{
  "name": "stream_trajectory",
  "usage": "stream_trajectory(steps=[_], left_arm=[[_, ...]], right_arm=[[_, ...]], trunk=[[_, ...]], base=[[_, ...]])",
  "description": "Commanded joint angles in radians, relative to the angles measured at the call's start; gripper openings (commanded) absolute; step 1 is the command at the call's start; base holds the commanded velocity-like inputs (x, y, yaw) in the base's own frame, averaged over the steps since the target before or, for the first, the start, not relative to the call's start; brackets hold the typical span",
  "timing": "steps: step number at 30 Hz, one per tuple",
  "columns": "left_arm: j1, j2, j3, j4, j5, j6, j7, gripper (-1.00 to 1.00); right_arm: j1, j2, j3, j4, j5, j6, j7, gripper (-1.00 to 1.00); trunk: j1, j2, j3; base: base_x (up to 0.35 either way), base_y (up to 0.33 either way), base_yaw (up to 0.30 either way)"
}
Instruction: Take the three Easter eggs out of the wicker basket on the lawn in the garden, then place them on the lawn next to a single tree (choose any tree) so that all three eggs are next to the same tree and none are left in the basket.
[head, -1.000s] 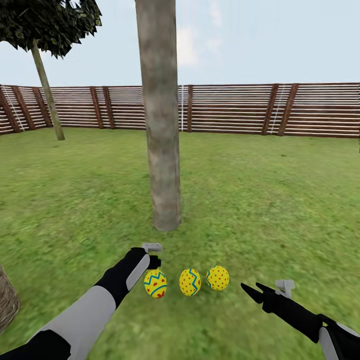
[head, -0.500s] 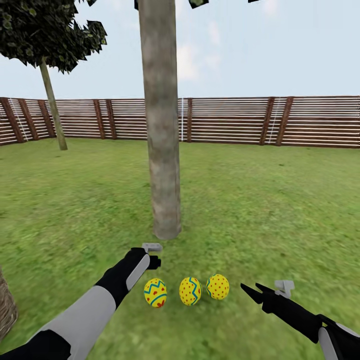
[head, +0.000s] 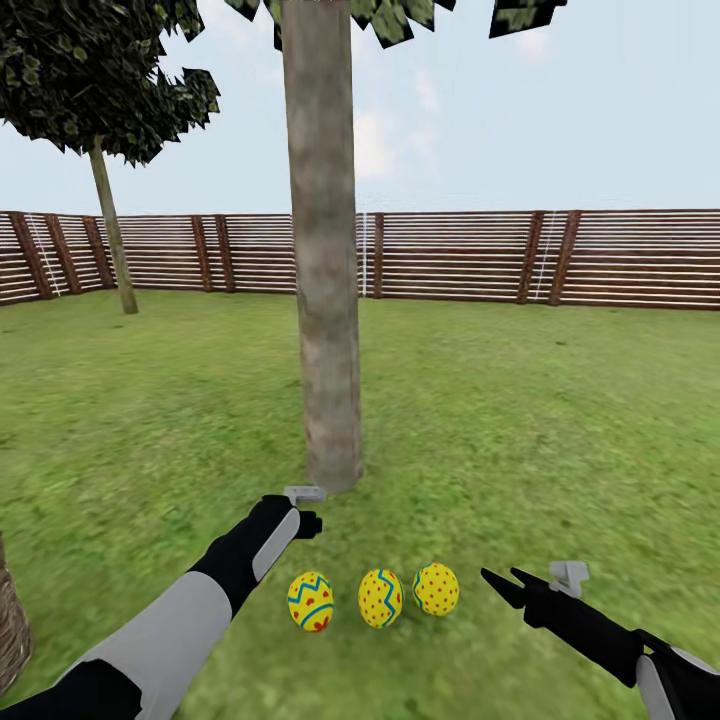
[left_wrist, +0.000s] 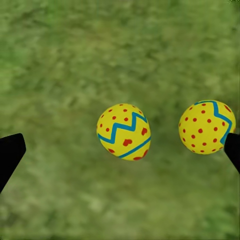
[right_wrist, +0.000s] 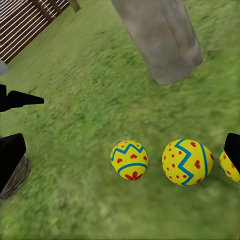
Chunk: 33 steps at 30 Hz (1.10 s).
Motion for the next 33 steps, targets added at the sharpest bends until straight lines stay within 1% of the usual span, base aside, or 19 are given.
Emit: stream_trajectory(steps=[1,11,33], left_arm=[[-0.001,0.000,-0.004,-0.001,0.011,0.002,0.009,1.00],[-0.001,0.000,-0.004,-0.001,0.011,0.002,0.008,1.00],[-0.001,-0.001,-0.004,-0.001,0.011,0.002,0.009,1.00]], right_arm=[[-0.001,0.000,-0.001,0.001,-0.006,0.007,0.001,1.00],[-0.001,-0.001,0.010,0.011,-0.006,0.006,-0.003,1.00],[-0.002,-0.001,0.017,0.034,-0.004,0.006,-0.003,1.00]], trunk=[[-0.004,0.007,0.002],[-0.042,0.077,0.033],[-0.127,0.231,0.102]], base=[[0.000,0.000,0.000],[0.000,0.000,0.000],[0.000,0.000,0.000]])
